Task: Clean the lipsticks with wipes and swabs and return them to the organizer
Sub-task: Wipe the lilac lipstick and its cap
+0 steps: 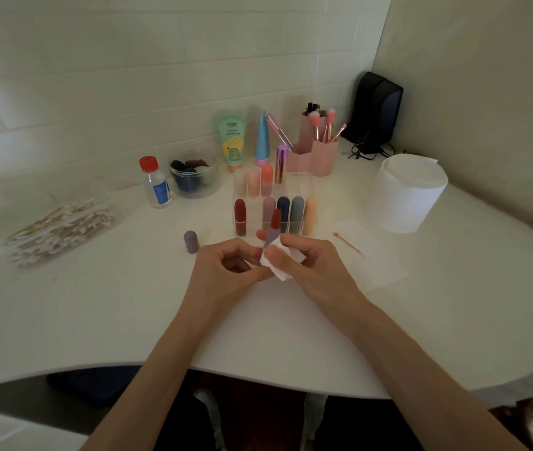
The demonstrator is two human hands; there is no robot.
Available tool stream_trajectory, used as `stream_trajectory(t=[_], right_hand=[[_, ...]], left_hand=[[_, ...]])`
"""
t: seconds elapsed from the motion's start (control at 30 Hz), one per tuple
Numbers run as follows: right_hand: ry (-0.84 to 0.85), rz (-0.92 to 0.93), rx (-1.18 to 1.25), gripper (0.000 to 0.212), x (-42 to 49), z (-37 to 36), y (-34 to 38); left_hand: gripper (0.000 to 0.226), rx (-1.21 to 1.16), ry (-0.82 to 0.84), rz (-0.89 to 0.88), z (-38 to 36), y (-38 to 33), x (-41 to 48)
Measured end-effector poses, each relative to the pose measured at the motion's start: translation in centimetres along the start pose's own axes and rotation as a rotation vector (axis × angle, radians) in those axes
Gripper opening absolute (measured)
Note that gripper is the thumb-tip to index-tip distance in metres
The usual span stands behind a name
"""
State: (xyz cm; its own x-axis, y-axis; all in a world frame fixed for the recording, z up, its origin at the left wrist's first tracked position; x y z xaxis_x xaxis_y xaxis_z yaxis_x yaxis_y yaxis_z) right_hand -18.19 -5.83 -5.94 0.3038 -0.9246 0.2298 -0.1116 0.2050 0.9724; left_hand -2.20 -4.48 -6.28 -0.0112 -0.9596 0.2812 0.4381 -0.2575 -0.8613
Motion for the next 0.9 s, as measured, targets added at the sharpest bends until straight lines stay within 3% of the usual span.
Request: stream_trajectory(t=[0.07,0.2,0.43,0.57,0.9], right_hand=[[-0.046,-0.04,0.074,0.016,-0.1,0.2,-0.2],[-0.136,-0.063,0.179,0.032,-0.3,1.0,-0.2],[0.074,-0.073,0.145,0.025,-0.2,0.2,-0.1],[0.105,-0.121,0.142,0.028,-0.3,-0.1,-0.4],[0.045,0.01,0.027,0.016,-0.2,-0.4,0.5]], left_hand=[[0.02,-0.031,0.038,-0.009,-0.1,-0.1,0.0],[0.017,-0.037,0.07,-0.058,-0.3,-0.6,-0.1],[0.029,-0.099,0.293,-0.122,-1.1,0.3,0.0],[0.03,-0.134,0.389,-0.079,-1.4,0.5,0.0],[0.011,-0.122,0.17,-0.003,-0.4,0.5,0.2]])
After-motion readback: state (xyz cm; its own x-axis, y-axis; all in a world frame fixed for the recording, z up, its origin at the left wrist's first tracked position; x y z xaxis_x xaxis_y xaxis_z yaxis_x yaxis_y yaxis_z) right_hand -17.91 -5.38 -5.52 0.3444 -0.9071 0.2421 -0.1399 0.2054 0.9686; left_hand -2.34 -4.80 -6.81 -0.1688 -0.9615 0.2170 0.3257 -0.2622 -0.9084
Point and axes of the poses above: each hand's wrist, its own x-axis towards the middle knuckle, its own z-axis out of the back of the hand, y = z × x, the point moved 6 cm from there along x, towards the middle knuckle, and after that the axes turned 12 degrees about x, right-handed, at the moved point
